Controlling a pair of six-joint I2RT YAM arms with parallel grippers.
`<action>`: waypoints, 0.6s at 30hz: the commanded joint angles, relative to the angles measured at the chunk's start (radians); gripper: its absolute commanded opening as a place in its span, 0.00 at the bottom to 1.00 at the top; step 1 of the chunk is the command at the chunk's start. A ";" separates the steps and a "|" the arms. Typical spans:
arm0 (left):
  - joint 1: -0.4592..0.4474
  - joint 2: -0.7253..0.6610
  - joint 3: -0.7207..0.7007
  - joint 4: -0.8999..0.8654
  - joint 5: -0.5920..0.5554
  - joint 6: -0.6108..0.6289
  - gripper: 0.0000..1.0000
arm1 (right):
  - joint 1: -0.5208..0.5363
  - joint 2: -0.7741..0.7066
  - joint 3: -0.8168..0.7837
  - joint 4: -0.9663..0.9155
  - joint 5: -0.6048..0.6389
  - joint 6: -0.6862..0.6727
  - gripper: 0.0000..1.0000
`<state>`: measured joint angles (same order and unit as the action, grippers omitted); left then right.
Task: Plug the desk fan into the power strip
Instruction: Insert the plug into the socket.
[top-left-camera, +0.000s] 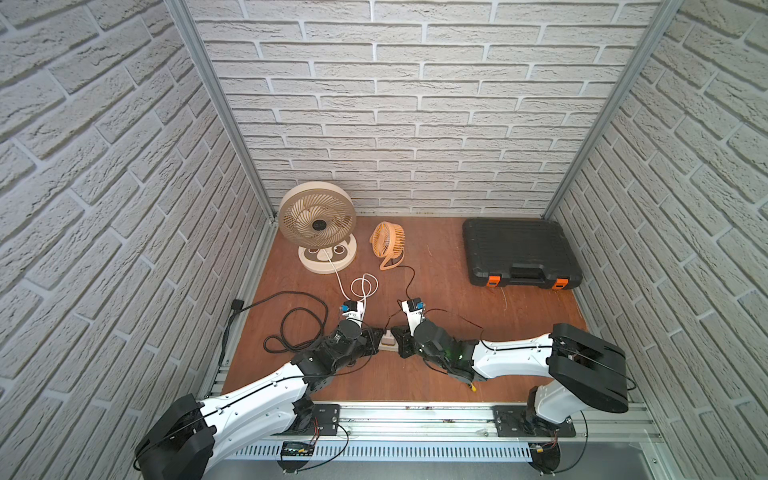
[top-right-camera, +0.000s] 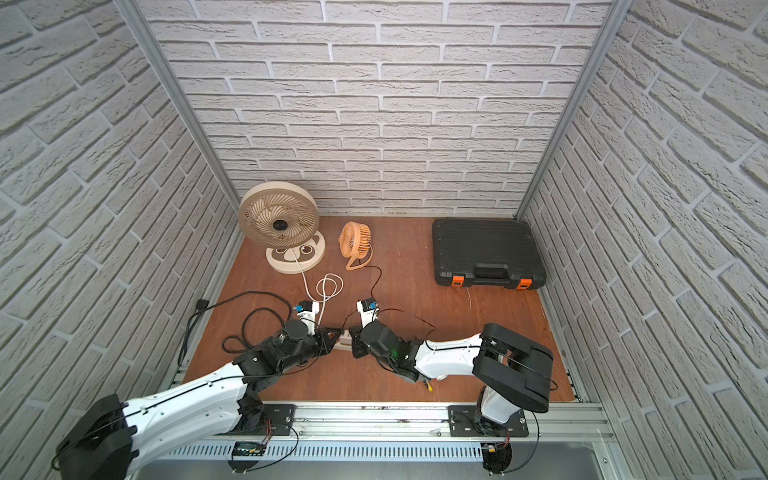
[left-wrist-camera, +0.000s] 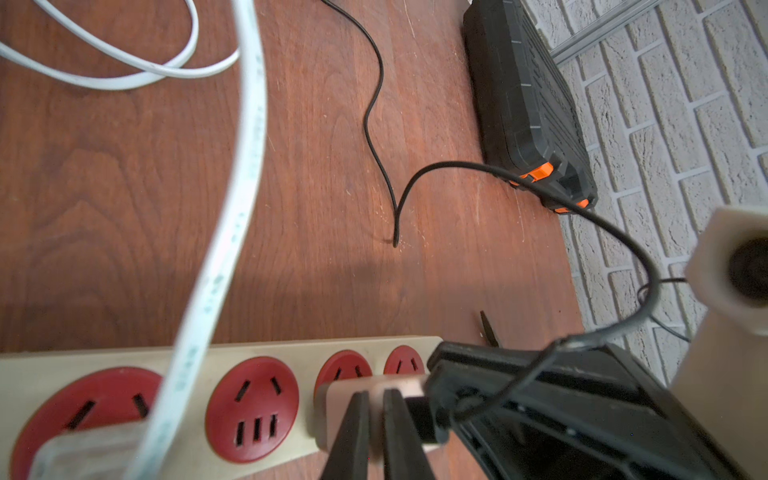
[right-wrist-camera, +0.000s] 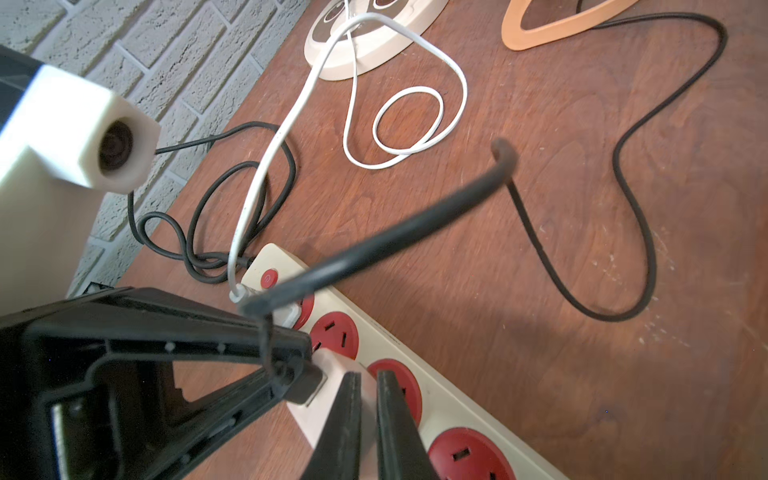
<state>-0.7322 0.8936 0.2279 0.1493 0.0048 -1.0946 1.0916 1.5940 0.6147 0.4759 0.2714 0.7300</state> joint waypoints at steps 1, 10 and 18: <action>-0.043 0.053 -0.050 -0.110 0.112 -0.002 0.11 | 0.126 0.114 -0.080 -0.351 -0.239 0.013 0.14; -0.067 0.037 -0.075 -0.118 0.093 -0.023 0.10 | 0.163 0.117 -0.074 -0.371 -0.217 0.015 0.19; -0.080 0.002 -0.110 -0.129 0.079 -0.046 0.10 | 0.188 0.162 -0.093 -0.326 -0.233 0.044 0.17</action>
<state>-0.7654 0.8707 0.1833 0.2024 -0.0467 -1.1309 1.1610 1.6226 0.6071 0.5186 0.4088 0.7525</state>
